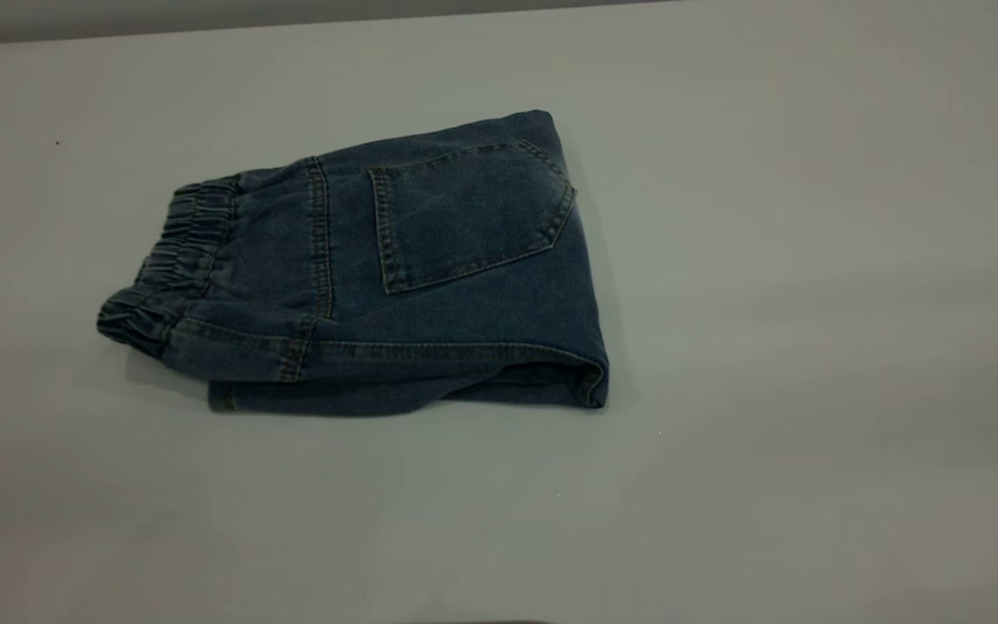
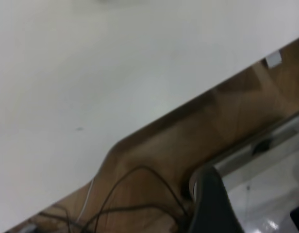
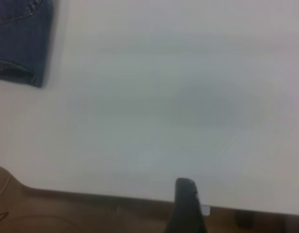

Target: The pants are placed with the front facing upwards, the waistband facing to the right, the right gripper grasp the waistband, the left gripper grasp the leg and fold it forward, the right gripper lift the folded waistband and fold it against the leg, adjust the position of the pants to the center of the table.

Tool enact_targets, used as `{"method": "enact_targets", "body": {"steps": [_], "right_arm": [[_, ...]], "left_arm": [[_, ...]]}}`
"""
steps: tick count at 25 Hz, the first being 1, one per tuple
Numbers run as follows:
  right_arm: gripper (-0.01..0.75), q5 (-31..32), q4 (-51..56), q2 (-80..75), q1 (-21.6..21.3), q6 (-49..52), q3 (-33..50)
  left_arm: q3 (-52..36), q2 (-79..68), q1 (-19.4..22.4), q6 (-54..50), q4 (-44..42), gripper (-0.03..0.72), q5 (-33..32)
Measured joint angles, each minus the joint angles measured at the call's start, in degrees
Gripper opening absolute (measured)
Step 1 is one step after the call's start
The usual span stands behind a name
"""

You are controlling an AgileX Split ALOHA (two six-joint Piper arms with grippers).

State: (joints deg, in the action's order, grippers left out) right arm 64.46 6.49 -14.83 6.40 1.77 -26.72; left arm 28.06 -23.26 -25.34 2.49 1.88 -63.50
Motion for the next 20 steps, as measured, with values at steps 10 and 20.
{"method": "enact_targets", "body": {"steps": [10, 20], "right_arm": [[0.48, 0.0, -0.1, 0.0, 0.0, 0.0, 0.0], [0.48, 0.0, -0.1, 0.0, 0.0, 0.0, 0.0]], "left_arm": [[0.0, 1.4, 0.0, -0.1, -0.1, 0.401, 0.0], [0.0, 1.8, 0.0, -0.1, -0.1, 0.4, 0.0]]}}
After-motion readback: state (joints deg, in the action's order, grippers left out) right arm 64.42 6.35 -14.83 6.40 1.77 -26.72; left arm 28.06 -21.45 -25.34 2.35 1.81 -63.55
